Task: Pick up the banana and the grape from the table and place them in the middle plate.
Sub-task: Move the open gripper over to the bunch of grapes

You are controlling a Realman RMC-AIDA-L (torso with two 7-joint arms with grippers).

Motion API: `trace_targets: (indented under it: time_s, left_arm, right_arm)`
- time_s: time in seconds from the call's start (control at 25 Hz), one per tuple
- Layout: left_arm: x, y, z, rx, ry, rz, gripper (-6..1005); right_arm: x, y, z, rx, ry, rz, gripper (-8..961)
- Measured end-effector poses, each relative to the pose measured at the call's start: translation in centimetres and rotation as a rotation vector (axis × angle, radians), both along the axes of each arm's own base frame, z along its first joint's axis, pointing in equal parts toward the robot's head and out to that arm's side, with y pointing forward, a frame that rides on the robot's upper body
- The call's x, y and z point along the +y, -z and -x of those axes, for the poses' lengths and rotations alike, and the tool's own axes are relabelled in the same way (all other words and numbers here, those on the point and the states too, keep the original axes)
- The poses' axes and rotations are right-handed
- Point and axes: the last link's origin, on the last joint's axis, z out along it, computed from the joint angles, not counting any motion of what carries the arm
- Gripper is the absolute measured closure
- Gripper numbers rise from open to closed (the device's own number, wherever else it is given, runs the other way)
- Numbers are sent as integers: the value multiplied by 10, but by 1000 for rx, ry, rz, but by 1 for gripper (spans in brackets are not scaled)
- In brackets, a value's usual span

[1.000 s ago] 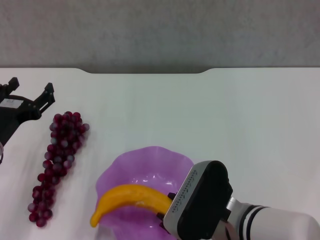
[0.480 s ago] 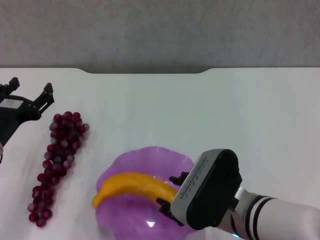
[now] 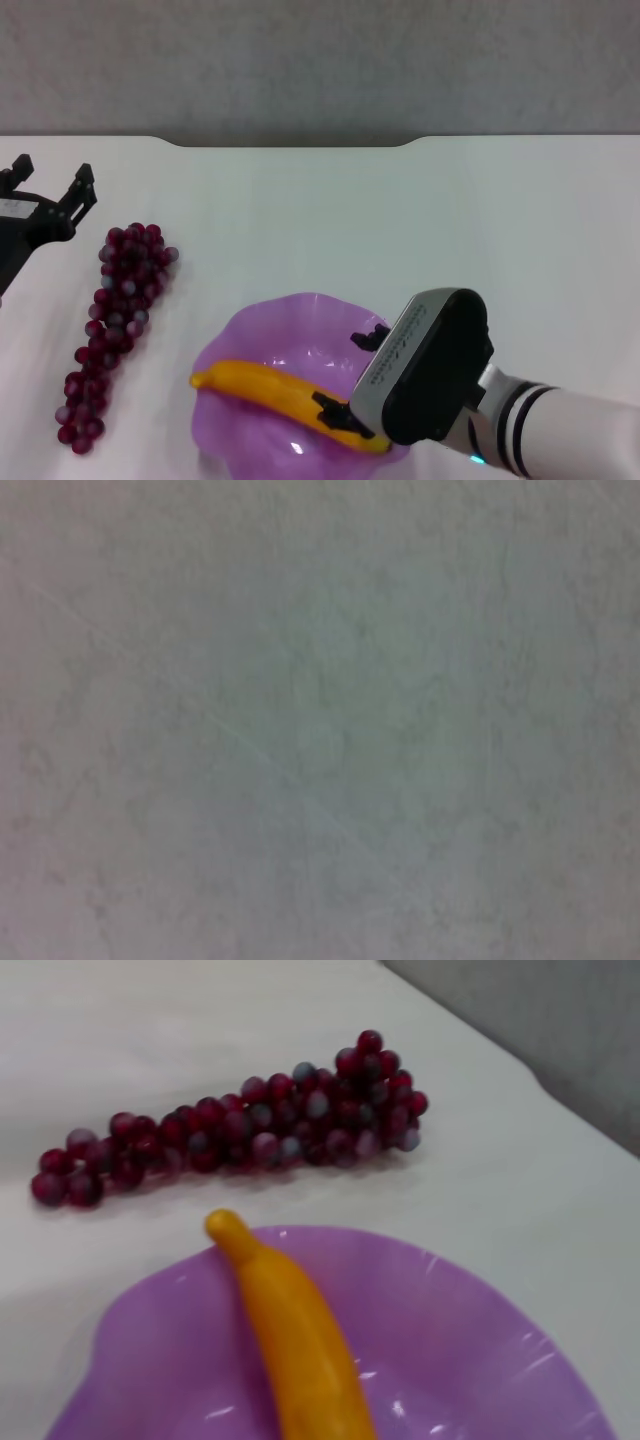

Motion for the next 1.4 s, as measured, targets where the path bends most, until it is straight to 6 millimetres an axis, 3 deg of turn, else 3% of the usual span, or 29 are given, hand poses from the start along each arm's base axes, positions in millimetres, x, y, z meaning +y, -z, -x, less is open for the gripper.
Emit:
trace_targets:
  time_s: [0.2,0.44,0.52,0.8,1.08,1.24,1.4]
  left_arm:
    - [0,0,0,-1,0,-2,258]
    - [0,0,0,-1,-1,-2,259]
    - [0,0,0,-1,-1,-2,259]
    - [0,0,1,-2,-4,-2,259]
    - [0,0,2,-3,-6,-2,259]
    - [0,0,2,-4,-8,-2,259]
    - [-1,0,3,-7,-11,-2,259]
  right_arm:
    - [15,-14,11,29,-51,-58,145]
    - [41,-47,31,58,-145,-177,127]
    - [55,-65,33,60,-152,-239,130]
    - [73,-94,25,36,-157,-334,159]
    - [85,-138,8,121,-161,-542,391]
    - [72,-163,-17,268,-206,-747,475]
    - [57,-172,-43,362,-227,-876,560]
